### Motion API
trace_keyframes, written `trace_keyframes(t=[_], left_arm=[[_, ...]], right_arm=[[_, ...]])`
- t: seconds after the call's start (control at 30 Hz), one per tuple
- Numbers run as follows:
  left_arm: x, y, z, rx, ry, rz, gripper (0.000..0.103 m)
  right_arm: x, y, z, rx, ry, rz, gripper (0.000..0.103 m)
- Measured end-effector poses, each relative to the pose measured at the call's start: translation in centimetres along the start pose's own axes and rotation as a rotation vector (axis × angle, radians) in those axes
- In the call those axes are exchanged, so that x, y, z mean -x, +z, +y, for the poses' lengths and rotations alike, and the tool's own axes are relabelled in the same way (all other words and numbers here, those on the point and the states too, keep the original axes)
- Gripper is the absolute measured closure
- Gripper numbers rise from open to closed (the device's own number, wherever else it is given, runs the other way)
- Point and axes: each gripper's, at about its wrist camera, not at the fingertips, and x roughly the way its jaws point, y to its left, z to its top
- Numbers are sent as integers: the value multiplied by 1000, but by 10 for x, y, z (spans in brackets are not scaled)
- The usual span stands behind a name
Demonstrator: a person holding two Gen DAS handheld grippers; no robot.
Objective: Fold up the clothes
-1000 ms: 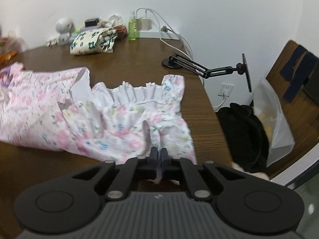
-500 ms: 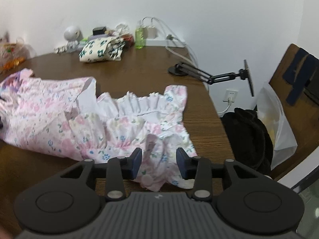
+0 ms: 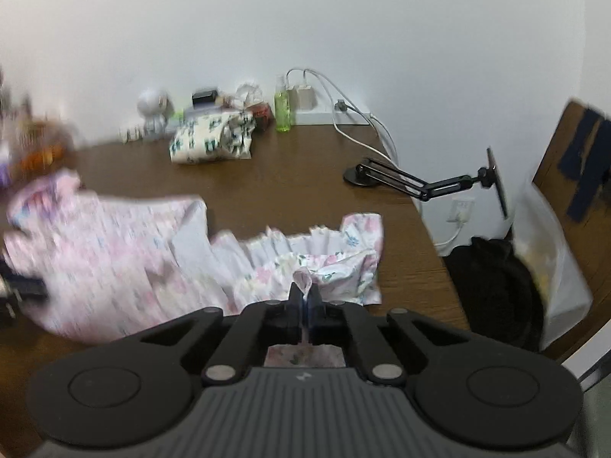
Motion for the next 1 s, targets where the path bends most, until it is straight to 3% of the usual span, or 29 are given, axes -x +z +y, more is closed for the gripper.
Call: trace_keyframes(t=[0.13, 0.2, 0.3, 0.4, 0.53, 0.63, 0.77, 1.0], left_arm=[[3, -2, 0, 3, 5, 6, 84], [7, -1, 0, 8, 17, -4, 83], [19, 6, -1, 17, 11, -59, 83], [21, 16, -9, 1, -20, -98, 83], [9, 22, -24, -25, -63, -91, 81], [-2, 18, -24, 1, -75, -70, 81], [-4, 7, -14, 35, -83, -63, 80], [7, -23, 27, 142, -14, -27, 80]], right_arm=[[-7, -8, -2, 22, -57, 57, 98], [-4, -10, -3, -1, -71, 52, 77], [24, 0, 12, -1, -61, -100, 71], [33, 13, 42, 41, 77, -146, 71], [7, 19, 106, 178, 281, -63, 71], [-17, 12, 150, 275, 343, -10, 73], [-41, 0, 168, 308, 328, 38, 73], [-35, -9, 128, 210, 241, 35, 72]])
